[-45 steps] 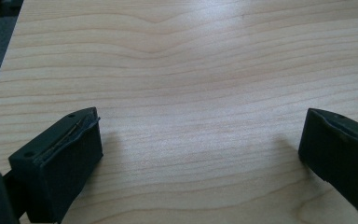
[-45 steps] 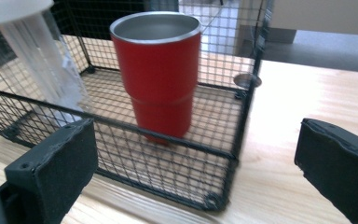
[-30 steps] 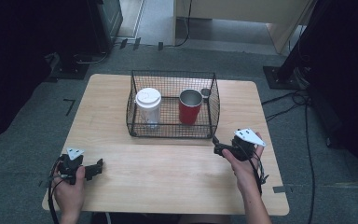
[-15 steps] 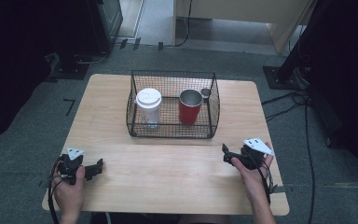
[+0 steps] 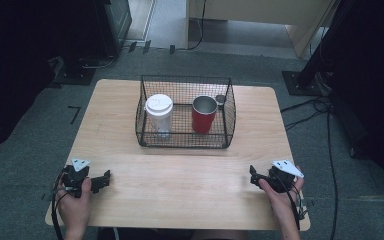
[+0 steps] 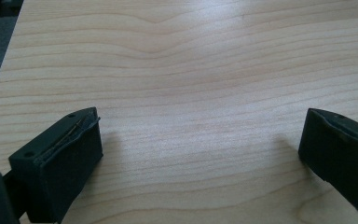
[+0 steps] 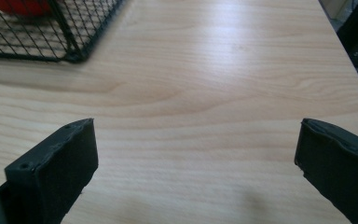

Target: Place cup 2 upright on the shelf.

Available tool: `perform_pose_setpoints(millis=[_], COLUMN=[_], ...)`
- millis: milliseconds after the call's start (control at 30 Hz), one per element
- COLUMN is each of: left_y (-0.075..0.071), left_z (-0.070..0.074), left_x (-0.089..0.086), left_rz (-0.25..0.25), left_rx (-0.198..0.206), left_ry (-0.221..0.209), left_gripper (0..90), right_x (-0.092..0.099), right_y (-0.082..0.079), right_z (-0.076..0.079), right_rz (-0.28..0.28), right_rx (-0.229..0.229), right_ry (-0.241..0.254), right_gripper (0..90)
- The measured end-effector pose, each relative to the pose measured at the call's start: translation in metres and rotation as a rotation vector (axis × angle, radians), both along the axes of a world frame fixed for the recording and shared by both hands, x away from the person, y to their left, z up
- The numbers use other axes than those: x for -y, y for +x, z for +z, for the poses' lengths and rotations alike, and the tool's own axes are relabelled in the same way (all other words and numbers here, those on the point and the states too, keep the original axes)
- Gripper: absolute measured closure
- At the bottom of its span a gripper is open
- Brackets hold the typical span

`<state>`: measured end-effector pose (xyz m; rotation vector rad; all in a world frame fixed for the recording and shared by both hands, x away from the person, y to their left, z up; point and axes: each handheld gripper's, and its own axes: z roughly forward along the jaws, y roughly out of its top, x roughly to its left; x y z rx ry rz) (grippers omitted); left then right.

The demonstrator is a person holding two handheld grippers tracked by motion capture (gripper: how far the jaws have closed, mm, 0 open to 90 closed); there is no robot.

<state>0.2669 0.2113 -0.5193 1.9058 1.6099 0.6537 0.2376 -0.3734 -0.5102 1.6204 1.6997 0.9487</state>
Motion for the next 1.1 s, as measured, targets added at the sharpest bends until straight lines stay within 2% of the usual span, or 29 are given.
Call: perform_pose_setpoints(millis=[167, 333, 500, 667, 733, 867, 1033, 1100], left_y=[0.000, 0.000, 0.000, 0.000, 0.000, 0.000, 0.000, 0.000], left_z=[0.000, 0.000, 0.000, 0.000, 0.000, 0.000, 0.000, 0.000], left_x=[0.000, 0.000, 0.000, 0.000, 0.000, 0.000, 0.000, 0.000], left_rz=[0.000, 0.000, 0.000, 0.000, 0.000, 0.000, 0.000, 0.000], left_rx=[0.000, 0.000, 0.001, 0.001, 0.001, 0.000, 0.001, 0.001], left_ry=[0.000, 0.000, 0.000, 0.000, 0.000, 0.000, 0.000, 0.000], left_gripper=[0.0, 0.0, 0.0, 0.0, 0.0, 0.0, 0.0, 0.0], right_x=[0.008, 0.018, 0.028, 0.037, 0.041, 0.043, 0.048, 0.051], right_y=[-0.006, -0.011, -0.015, -0.017, -0.018, -0.019, -0.020, -0.020], right_z=[-0.007, -0.011, -0.014, -0.017, -0.017, -0.017, -0.017, -0.017], right_rz=[-0.026, -0.053, -0.073, -0.099, -0.094, -0.083, -0.039, -0.042], right_rx=[-0.029, -0.056, -0.093, -0.166, -0.176, -0.177, -0.175, -0.175], right_ry=[-0.030, -0.027, -0.044, -0.054, -0.027, -0.033, -0.036, -0.036], right_gripper=[0.0, 0.0, 0.0, 0.0, 0.0, 0.0, 0.0, 0.0])
